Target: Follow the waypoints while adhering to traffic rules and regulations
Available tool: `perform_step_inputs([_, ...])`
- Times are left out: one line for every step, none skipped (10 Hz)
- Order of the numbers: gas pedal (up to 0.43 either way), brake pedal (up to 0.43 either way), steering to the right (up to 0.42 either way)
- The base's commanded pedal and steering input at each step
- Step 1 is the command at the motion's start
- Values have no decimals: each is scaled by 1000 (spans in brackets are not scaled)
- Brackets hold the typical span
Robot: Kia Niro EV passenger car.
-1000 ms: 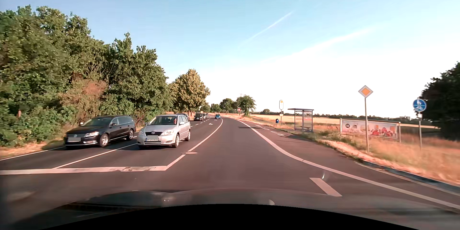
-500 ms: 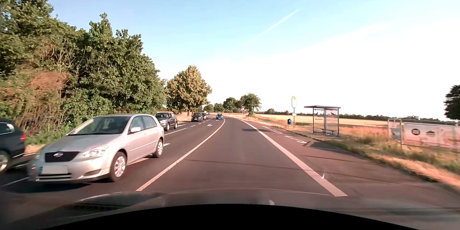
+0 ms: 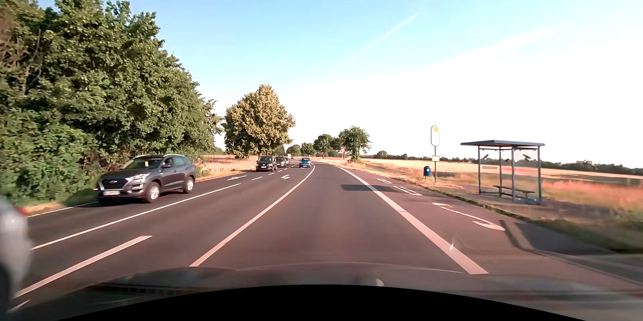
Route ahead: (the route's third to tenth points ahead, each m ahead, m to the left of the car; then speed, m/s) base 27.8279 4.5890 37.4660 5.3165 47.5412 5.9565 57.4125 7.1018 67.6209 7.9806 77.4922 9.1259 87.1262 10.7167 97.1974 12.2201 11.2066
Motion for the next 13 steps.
perform_step_inputs([299, 0, -8])
perform_step_inputs([299, 0, -11])
perform_step_inputs([299, 0, -15])
perform_step_inputs([299, 0, -19])
perform_step_inputs([299, 0, -20])
perform_step_inputs([299, 0, -20])
perform_step_inputs([299, 0, -20])
perform_step_inputs([299, 0, -20])
perform_step_inputs([299, 0, -20])
perform_step_inputs([299, 0, -20])
perform_step_inputs([299, 0, -20])
perform_step_inputs([299, 0, -20])
perform_step_inputs([299, 0, -18])
